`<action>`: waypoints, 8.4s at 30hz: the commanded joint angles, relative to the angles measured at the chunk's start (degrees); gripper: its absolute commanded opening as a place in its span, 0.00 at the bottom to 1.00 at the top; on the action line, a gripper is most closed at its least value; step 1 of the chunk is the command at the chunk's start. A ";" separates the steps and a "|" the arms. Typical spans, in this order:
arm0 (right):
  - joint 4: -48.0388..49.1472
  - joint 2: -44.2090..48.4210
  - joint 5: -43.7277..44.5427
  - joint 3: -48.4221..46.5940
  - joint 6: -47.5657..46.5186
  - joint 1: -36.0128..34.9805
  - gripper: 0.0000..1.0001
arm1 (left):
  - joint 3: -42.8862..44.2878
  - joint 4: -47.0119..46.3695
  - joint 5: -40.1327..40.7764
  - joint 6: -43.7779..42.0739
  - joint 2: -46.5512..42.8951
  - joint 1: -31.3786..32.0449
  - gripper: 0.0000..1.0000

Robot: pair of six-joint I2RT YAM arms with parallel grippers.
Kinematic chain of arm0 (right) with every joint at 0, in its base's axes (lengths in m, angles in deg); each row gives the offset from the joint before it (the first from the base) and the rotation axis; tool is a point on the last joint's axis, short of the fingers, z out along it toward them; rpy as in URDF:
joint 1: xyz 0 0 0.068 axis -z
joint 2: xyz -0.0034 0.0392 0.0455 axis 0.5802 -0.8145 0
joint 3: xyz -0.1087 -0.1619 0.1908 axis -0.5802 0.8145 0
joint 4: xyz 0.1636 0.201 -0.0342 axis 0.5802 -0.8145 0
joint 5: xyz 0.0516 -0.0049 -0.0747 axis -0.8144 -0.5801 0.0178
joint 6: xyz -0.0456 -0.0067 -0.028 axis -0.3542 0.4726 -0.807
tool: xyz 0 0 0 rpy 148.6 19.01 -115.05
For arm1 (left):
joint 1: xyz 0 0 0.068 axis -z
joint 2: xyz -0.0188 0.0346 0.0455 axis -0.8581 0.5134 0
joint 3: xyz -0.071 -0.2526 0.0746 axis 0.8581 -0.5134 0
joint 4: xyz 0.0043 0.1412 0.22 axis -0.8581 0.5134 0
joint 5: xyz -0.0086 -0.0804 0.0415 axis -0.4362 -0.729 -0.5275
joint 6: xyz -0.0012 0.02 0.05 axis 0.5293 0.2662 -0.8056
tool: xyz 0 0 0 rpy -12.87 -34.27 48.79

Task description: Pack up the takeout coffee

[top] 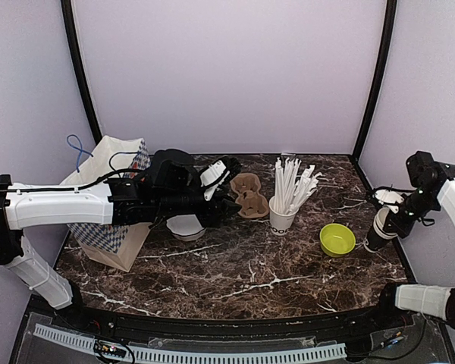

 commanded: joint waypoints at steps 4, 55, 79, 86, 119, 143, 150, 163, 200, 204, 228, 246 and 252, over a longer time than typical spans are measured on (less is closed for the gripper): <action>6.01 0.90 0.57 -5.87 3.51 -1.22 0.00 | -0.48 -0.54 -0.48 -0.33 -0.46 0.25 0.59; -5.47 -4.66 -12.69 -15.45 -2.71 -15.17 0.00 | 7.53 6.33 11.62 2.65 3.18 -4.44 0.63; 11.89 -7.84 -3.84 -4.95 11.62 -60.48 0.00 | 22.86 23.32 10.93 11.48 10.18 -10.13 0.59; 20.50 -18.75 3.20 -8.01 12.83 -70.83 0.00 | 29.49 31.68 12.16 10.98 14.28 -10.51 0.60; 14.33 -26.59 -1.07 -21.60 10.19 -74.99 0.33 | 54.53 50.41 2.71 11.40 38.63 -19.09 0.51; 18.14 -21.82 -6.47 -19.96 13.70 -61.52 0.31 | 59.11 52.45 -4.10 15.78 51.11 -22.07 0.37; 18.68 -22.67 -5.48 -18.99 13.62 -61.56 0.31 | 59.26 51.57 -3.79 15.62 51.18 -22.08 0.19; 18.50 -23.04 -4.84 -19.34 13.77 -61.56 0.30 | 62.45 52.60 -4.52 15.41 49.58 -22.07 0.09; 66.28 -34.62 -55.98 -39.22 78.18 -43.18 0.90 | 13.11 -18.29 -42.61 40.72 0.05 -22.10 0.10; 70.84 -35.52 -57.85 -38.00 82.83 -43.69 0.99 | 11.95 -21.26 -43.23 42.67 0.36 -22.07 0.11; 71.46 -39.97 -57.30 -42.64 84.33 -47.18 0.99 | 12.29 -23.14 -43.48 44.42 2.03 -21.02 0.11; 72.50 -40.56 -55.99 -42.53 86.52 -47.03 0.90 | 12.25 -20.85 -41.22 42.58 2.22 -20.46 0.10; 70.69 -41.06 -54.97 -42.95 85.21 -47.01 0.84 | 12.39 -19.88 -40.53 41.67 2.27 -20.20 0.10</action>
